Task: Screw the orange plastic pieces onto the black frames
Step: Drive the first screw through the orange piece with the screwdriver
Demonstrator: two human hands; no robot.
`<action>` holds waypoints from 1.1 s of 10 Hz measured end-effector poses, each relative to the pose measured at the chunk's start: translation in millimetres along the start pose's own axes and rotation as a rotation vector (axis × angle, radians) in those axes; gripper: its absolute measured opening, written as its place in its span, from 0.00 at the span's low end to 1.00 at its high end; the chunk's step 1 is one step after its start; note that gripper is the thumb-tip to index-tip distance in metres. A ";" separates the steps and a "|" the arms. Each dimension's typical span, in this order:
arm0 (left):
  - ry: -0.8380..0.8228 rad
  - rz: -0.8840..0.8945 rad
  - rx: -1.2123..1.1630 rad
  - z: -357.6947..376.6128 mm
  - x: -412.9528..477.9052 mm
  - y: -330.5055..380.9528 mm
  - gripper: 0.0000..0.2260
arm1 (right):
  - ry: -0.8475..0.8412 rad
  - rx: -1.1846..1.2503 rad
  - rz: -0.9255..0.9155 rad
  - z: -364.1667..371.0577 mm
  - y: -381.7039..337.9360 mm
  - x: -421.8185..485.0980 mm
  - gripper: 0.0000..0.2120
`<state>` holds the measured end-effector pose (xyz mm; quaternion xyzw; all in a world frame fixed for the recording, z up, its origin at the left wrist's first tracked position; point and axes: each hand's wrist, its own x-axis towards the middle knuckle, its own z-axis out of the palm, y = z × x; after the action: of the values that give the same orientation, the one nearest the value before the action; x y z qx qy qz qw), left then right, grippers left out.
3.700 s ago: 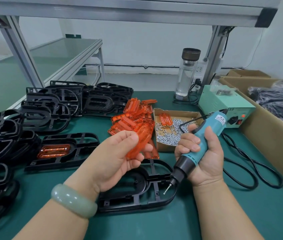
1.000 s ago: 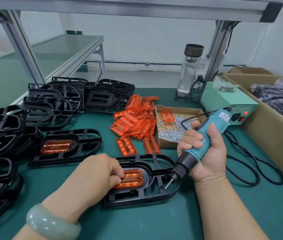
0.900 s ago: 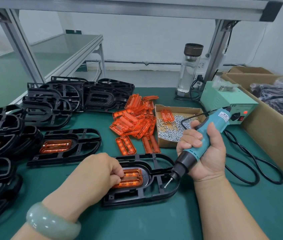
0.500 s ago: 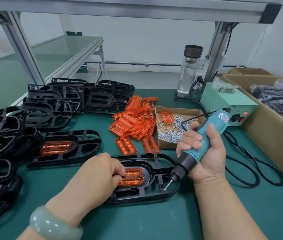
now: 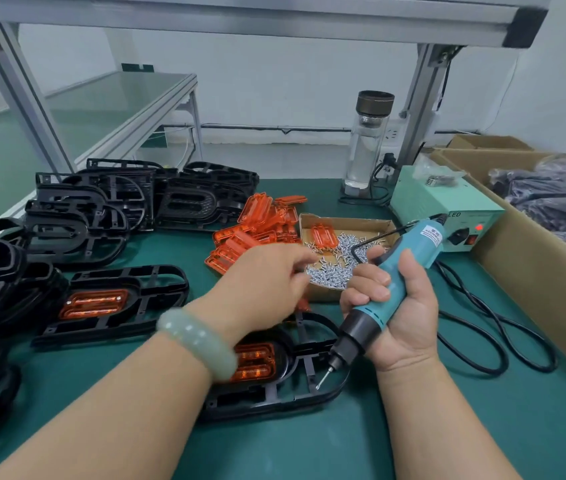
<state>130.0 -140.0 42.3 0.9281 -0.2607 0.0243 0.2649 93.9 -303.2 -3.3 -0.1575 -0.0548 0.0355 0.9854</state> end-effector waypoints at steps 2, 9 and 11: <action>-0.200 0.040 0.255 26.7 63.3 17.3 0.23 | 0.002 0.006 0.016 0.5 1.1 1.2 0.24; -0.002 -0.015 0.063 29.5 76.0 15.7 0.10 | 0.008 0.005 0.032 1.4 2.7 4.4 0.26; 0.093 -0.087 -0.166 28.7 78.2 17.8 0.11 | 0.019 0.016 0.027 0.8 2.3 4.1 0.26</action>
<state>186.0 -204.2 40.5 0.9112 -0.2084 0.0343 0.3537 97.8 -300.4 -2.8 -0.1508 -0.0431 0.0475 0.9865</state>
